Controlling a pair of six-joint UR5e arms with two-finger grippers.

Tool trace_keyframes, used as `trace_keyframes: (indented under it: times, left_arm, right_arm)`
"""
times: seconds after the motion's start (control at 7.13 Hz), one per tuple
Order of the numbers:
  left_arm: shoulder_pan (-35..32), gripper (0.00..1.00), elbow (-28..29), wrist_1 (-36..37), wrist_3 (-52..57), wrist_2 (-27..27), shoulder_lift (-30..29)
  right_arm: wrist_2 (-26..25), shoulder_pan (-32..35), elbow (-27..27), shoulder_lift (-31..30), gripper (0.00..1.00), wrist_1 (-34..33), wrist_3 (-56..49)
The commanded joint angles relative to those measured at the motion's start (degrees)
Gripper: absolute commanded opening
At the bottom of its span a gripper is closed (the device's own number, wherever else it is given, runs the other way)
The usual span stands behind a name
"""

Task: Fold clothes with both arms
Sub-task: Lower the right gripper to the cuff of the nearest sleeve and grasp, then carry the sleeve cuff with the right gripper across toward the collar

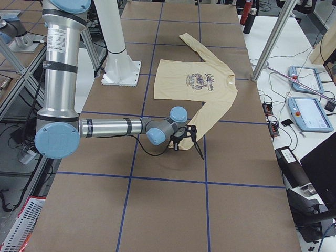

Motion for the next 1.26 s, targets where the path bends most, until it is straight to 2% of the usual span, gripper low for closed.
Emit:
trace_keyframes:
  times: [0.0, 0.28, 0.42, 0.56, 0.84, 1.12]
  left_arm:
    - [0.0, 1.0, 0.3, 0.0, 0.0, 0.0, 0.1]
    - [0.0, 1.0, 0.3, 0.0, -0.2, 0.0, 0.0]
    - [0.0, 1.0, 0.4, 0.0, -0.2, 0.0, -0.1]
    - [0.0, 1.0, 0.9, 0.0, -0.2, 0.0, -0.3]
    - [0.0, 1.0, 1.0, 0.0, -0.3, 0.2, -0.6]
    - [0.0, 1.0, 1.0, 0.0, -1.0, 0.3, -0.6]
  right_arm:
    - [0.0, 0.1, 0.4, 0.1, 0.0, -0.3, 0.0]
    - [0.5, 0.0, 5.0, 1.3, 0.0, -0.6, 0.0]
    - [1.8, 0.1, 5.7, 4.0, 0.0, -0.7, 0.1]
    - [2.7, 0.3, 5.4, 8.2, 0.0, -0.9, 0.6]
    - [5.9, 1.6, 5.3, 20.3, 0.0, -7.6, 7.5]
    - [8.4, 3.4, 5.2, 27.3, 0.0, -7.9, 11.9]
